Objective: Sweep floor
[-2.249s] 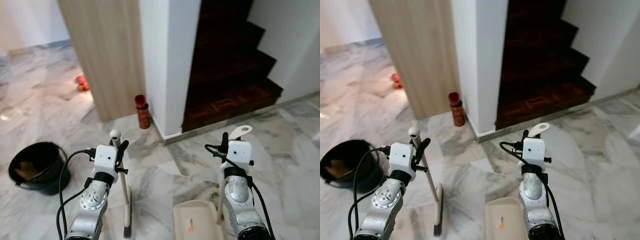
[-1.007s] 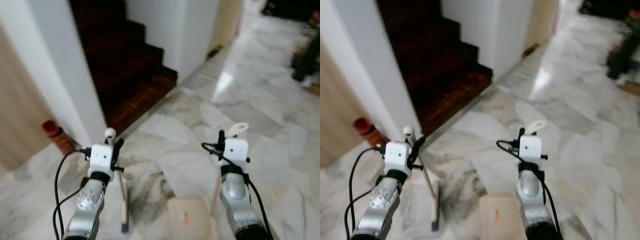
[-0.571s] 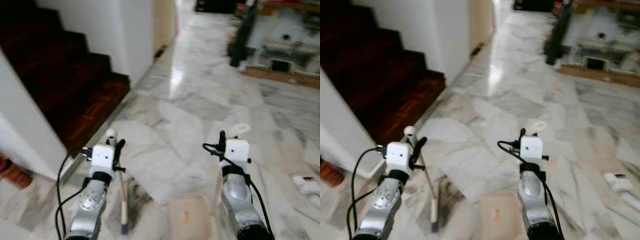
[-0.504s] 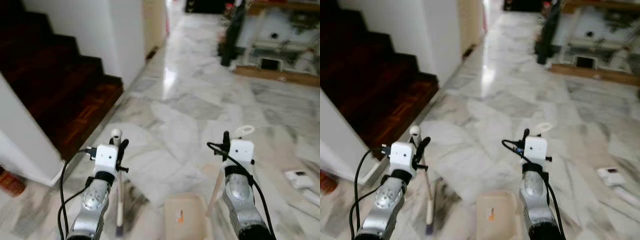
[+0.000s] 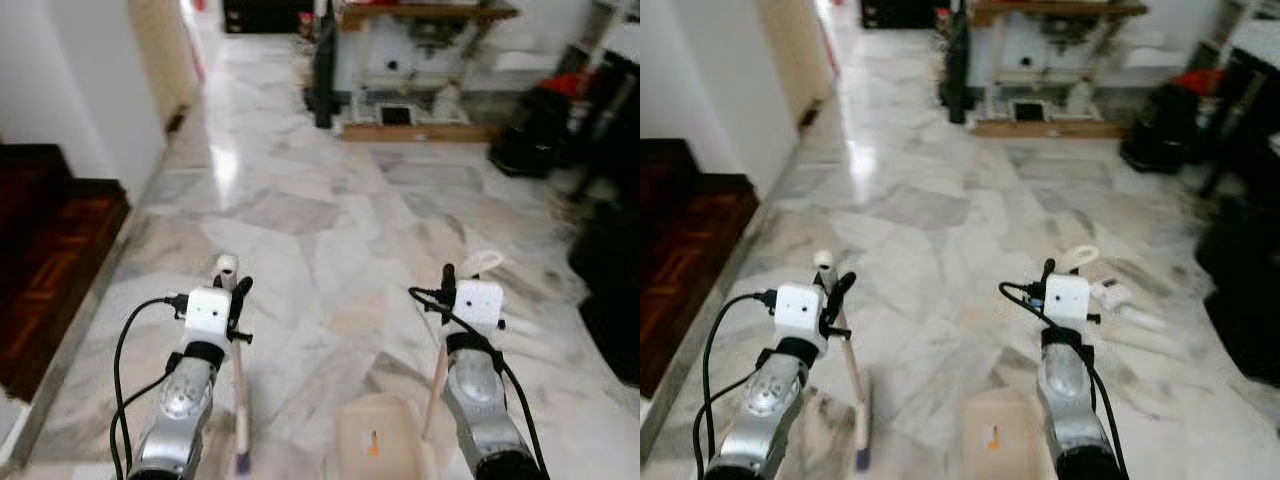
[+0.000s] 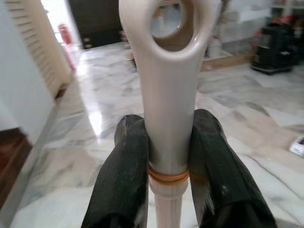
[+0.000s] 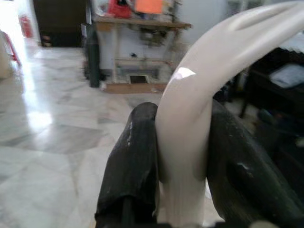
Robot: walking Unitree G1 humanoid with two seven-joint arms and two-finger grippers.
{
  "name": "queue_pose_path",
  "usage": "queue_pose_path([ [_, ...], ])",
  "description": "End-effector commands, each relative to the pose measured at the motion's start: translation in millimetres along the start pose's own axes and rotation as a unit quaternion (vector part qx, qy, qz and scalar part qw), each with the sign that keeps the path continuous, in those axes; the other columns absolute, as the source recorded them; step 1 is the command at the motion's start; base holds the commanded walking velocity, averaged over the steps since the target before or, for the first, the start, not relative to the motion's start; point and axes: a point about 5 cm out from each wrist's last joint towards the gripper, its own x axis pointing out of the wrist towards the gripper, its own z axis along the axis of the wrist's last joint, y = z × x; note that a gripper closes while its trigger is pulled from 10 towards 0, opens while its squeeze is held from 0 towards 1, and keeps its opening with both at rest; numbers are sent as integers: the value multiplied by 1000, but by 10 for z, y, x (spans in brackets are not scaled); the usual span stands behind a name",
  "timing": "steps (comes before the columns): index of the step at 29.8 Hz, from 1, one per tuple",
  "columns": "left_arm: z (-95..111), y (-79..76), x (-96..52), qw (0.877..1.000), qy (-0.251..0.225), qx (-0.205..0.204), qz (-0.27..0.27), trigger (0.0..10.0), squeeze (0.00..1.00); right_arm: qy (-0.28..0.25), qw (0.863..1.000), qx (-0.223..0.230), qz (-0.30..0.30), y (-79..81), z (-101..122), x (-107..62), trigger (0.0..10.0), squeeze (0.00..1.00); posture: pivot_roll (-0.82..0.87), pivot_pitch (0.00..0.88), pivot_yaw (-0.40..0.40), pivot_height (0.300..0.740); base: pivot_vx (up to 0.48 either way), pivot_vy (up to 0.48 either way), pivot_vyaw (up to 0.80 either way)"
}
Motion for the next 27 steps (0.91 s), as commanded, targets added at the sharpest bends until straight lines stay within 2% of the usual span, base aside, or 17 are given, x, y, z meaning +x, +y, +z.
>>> queue_pose_path([
  [1, 59, -11, 29, 1000, -17, 4, -2, 10000, 0, -17, 1000, 3, -5, -19, 79, 47, 10000, 0, 90, 4, 42, 740, 0, 0, -800],
  [22, 66, -2, 29, 1000, -18, -4, 1, 10000, 0, -20, 1000, 4, -5, -21, 90, 50, 10000, 0, 77, 21, 36, 740, 0, 0, -800],
  [27, 71, 8, 33, 1000, -18, -13, -3, 10000, 0, -29, 1000, 3, -6, -11, 109, 45, 10000, 0, 66, 20, 43, 740, 0, 0, -210],
])
